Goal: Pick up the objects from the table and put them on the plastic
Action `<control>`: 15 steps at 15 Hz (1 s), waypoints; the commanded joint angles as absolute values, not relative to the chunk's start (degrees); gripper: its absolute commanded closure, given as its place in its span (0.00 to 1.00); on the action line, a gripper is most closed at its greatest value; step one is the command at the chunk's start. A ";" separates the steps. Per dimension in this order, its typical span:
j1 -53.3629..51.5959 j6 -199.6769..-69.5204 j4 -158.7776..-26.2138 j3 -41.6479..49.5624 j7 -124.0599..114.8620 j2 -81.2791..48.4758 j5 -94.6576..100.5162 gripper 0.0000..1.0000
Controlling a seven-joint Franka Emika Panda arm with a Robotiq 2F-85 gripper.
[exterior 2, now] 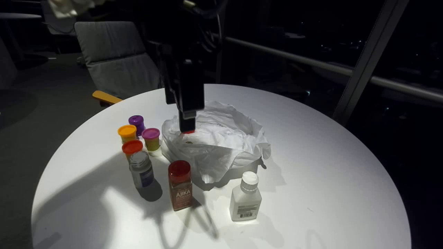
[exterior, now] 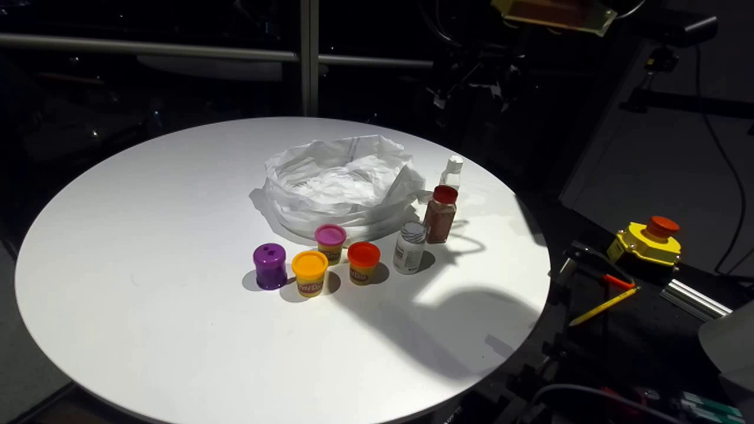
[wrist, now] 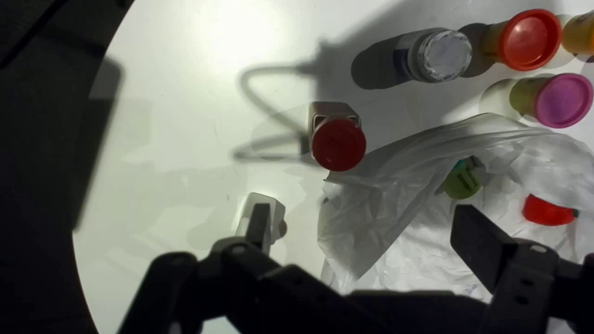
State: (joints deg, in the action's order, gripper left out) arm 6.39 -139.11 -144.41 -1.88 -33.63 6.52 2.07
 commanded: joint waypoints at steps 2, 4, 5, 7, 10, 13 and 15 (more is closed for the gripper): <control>8.06 -145.65 -145.31 2.05 -37.56 2.65 3.00 0.00; 8.24 -149.02 -145.21 3.64 -37.93 0.33 1.66 0.00; 8.16 -150.85 -145.09 4.30 -38.08 -0.82 0.96 0.00; 7.89 -154.17 -144.62 5.42 -39.61 -3.42 1.45 0.00; 6.94 -158.70 -144.12 6.88 -42.04 -7.17 3.00 0.00; 5.33 -162.00 -143.44 8.91 -44.05 -10.53 4.26 0.00; 3.46 -164.09 -142.94 11.46 -46.27 -12.50 6.68 0.00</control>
